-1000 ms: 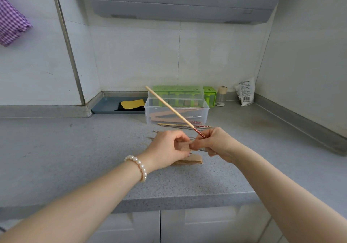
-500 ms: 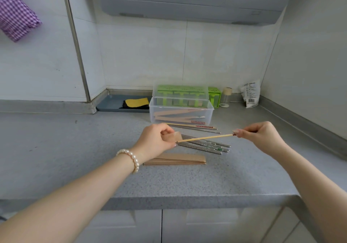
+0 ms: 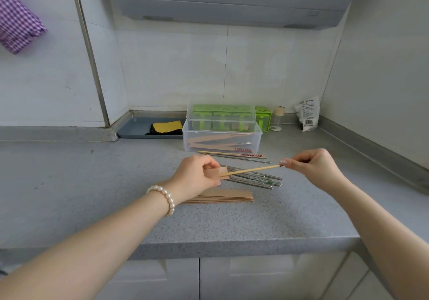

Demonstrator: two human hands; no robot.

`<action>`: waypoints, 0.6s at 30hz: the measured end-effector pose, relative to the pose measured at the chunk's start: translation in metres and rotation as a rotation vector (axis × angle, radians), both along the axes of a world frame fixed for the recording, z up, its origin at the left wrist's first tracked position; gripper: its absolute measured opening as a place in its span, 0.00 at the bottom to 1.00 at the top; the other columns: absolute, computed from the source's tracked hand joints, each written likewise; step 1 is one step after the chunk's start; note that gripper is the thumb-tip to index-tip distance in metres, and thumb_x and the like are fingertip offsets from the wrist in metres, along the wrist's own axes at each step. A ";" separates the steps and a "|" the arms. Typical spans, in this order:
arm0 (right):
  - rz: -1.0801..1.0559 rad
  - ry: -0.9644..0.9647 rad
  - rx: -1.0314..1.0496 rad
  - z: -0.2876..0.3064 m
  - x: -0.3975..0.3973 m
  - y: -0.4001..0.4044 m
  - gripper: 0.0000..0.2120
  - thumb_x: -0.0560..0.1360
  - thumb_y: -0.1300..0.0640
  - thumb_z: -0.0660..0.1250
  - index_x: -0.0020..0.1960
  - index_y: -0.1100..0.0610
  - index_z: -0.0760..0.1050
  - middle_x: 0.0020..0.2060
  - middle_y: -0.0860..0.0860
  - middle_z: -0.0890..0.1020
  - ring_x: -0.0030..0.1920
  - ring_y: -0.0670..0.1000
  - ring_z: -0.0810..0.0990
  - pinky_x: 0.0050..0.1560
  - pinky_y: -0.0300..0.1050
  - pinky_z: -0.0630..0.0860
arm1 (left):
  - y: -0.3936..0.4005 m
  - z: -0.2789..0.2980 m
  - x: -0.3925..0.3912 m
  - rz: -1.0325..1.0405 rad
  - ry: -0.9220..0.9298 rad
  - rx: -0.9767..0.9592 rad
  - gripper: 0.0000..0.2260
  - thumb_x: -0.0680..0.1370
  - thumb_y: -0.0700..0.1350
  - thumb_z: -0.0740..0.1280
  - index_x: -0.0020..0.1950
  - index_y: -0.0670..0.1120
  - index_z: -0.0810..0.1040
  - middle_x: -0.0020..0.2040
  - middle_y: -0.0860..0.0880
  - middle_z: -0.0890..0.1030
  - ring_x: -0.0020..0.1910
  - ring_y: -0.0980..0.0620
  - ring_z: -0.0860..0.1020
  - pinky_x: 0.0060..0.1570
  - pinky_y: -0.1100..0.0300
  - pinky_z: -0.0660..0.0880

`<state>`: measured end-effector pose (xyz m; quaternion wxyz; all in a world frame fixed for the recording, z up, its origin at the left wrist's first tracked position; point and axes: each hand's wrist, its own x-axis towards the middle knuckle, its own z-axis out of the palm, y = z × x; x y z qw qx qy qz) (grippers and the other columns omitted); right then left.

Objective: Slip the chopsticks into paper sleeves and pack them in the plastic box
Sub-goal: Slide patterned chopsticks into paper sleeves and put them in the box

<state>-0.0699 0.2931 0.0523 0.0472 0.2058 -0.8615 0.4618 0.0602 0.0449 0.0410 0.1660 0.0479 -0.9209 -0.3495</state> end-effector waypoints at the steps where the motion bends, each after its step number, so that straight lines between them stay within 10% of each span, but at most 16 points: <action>1: 0.007 0.005 0.001 0.000 0.001 -0.001 0.13 0.65 0.47 0.75 0.33 0.57 0.82 0.20 0.50 0.66 0.19 0.45 0.59 0.27 0.40 0.58 | 0.001 0.000 0.000 -0.006 -0.008 0.003 0.14 0.68 0.42 0.76 0.52 0.48 0.79 0.45 0.55 0.79 0.45 0.57 0.77 0.43 0.69 0.73; 18: 0.168 0.016 0.028 0.009 0.009 -0.023 0.10 0.62 0.48 0.76 0.34 0.54 0.82 0.26 0.52 0.73 0.29 0.49 0.64 0.29 0.42 0.62 | 0.006 0.012 -0.003 0.009 -0.106 0.242 0.04 0.71 0.39 0.72 0.43 0.47 0.82 0.38 0.52 0.83 0.40 0.58 0.80 0.41 0.69 0.72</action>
